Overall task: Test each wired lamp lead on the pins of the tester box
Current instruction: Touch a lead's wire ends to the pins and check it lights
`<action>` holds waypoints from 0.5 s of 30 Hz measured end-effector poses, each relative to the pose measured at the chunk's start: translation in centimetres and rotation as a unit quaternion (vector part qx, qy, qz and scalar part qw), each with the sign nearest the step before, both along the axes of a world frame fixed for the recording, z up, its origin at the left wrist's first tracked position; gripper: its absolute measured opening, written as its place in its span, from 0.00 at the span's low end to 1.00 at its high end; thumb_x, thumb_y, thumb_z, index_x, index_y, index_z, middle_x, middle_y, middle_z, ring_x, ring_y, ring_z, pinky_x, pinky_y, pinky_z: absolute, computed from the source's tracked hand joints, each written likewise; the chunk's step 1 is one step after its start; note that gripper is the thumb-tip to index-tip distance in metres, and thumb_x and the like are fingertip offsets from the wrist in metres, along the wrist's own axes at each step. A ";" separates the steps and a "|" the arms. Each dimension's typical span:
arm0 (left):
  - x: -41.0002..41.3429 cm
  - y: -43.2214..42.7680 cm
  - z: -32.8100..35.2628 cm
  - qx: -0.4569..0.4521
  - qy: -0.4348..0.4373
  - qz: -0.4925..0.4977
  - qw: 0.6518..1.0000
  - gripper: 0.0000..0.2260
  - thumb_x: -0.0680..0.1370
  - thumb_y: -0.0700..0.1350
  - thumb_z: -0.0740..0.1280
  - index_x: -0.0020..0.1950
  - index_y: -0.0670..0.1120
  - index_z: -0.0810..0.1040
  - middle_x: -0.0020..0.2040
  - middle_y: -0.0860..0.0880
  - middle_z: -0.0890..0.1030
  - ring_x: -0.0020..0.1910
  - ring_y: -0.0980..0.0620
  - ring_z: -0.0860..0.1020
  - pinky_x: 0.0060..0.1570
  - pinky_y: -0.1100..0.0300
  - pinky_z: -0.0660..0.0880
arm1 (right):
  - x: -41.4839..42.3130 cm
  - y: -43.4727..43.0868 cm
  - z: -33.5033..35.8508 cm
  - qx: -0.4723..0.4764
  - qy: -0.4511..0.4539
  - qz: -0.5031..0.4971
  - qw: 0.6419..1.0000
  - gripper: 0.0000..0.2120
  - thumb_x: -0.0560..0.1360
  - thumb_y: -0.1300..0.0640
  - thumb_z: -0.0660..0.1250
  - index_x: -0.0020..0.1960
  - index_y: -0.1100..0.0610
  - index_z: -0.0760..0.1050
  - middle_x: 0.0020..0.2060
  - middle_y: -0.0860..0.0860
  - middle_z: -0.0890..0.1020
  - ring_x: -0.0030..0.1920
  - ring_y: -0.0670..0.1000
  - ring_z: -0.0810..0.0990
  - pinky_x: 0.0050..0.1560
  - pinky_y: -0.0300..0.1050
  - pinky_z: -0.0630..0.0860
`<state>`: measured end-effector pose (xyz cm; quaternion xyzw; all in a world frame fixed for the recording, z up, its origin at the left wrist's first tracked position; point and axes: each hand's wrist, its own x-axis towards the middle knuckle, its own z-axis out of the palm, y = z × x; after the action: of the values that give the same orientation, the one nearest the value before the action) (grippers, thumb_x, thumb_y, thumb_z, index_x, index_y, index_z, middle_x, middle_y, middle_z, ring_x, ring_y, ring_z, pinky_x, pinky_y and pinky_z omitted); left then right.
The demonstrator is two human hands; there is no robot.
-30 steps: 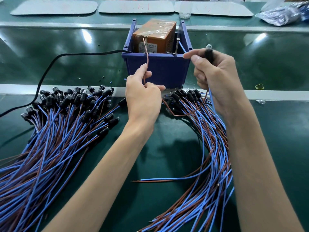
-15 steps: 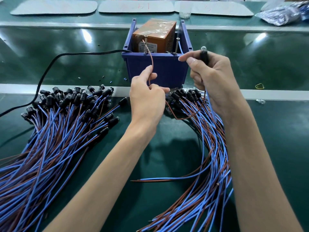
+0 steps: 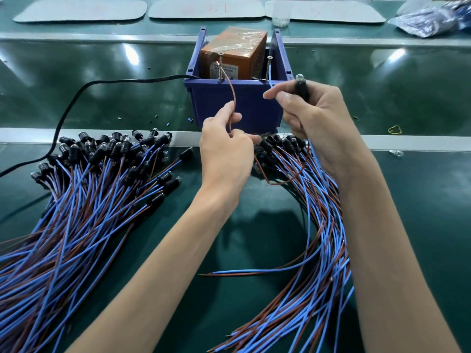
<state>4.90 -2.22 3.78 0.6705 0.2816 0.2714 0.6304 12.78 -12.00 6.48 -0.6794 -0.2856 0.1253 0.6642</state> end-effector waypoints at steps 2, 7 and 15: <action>0.0 -0.2 0.0 0.005 0.004 -0.002 1.000 0.25 0.77 0.30 0.52 0.71 0.46 0.69 0.57 0.51 0.73 0.30 0.67 0.78 0.35 0.66 0.70 | 0.0 0.1 0.0 0.003 0.003 -0.007 1.000 0.10 0.79 0.67 0.61 0.43 0.58 0.79 0.22 0.41 0.64 0.24 0.41 0.60 0.25 0.30 0.58; 0.0 -0.2 -0.1 0.014 0.012 -0.004 1.000 0.25 0.77 0.31 0.52 0.71 0.46 0.69 0.56 0.52 0.73 0.30 0.67 0.77 0.34 0.67 0.69 | -0.1 0.1 0.0 0.006 0.002 -0.014 1.000 0.11 0.79 0.65 0.63 0.41 0.56 0.79 0.23 0.42 0.63 0.25 0.43 0.58 0.24 0.31 0.57; -0.1 -0.2 -0.2 0.012 0.015 -0.003 1.000 0.25 0.77 0.30 0.53 0.72 0.46 0.68 0.55 0.53 0.72 0.31 0.67 0.78 0.34 0.67 0.69 | -0.3 0.0 0.3 -0.002 0.002 -0.011 1.000 0.10 0.79 0.66 0.62 0.43 0.58 0.79 0.22 0.42 0.65 0.24 0.41 0.60 0.24 0.30 0.58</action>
<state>4.83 -2.38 3.58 0.6830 0.2856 0.2624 0.6189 12.50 -12.04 6.75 -0.6834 -0.2765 0.1197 0.6650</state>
